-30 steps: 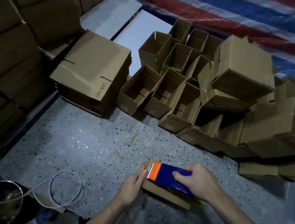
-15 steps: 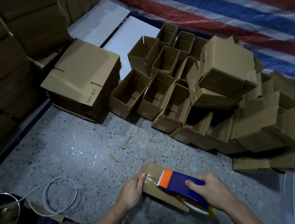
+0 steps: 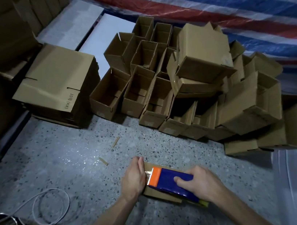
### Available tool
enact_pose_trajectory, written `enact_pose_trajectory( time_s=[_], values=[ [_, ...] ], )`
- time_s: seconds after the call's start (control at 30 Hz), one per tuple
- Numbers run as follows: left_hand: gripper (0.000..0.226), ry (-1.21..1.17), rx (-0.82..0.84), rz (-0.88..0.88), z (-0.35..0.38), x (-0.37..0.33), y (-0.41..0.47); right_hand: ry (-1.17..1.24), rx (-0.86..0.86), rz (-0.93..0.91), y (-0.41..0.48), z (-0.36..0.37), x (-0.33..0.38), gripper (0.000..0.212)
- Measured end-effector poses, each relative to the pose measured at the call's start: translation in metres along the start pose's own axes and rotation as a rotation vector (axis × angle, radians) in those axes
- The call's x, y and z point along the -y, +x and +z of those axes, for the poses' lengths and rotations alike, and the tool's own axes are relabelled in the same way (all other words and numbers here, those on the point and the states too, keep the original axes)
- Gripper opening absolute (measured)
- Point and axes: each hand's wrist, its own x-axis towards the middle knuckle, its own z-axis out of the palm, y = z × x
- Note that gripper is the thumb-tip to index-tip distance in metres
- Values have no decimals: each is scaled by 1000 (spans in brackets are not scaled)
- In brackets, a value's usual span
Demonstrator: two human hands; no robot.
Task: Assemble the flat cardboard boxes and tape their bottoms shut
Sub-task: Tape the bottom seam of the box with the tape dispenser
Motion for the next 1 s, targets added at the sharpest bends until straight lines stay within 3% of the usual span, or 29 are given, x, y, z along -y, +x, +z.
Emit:
enact_pose_trajectory(
  time_s=[0.2, 0.47, 0.6, 0.8, 1.0],
  values=[
    [39, 49, -74, 32, 4, 1, -1, -48, -7, 35, -10, -13, -77, 43],
    [57, 117, -159, 67, 10, 1, -4, 5, -55, 67, -26, -33, -180, 48],
    [61, 134, -159, 60, 11, 1, -5, -117, -31, 100, -23, -25, -165, 44],
    [55, 156, -162, 66, 10, -1, -4, -378, -53, 110, 2, -4, -85, 56],
    [58, 177, -157, 62, 10, -5, -5, -444, -110, 120, 19, -9, -43, 46]
  ],
)
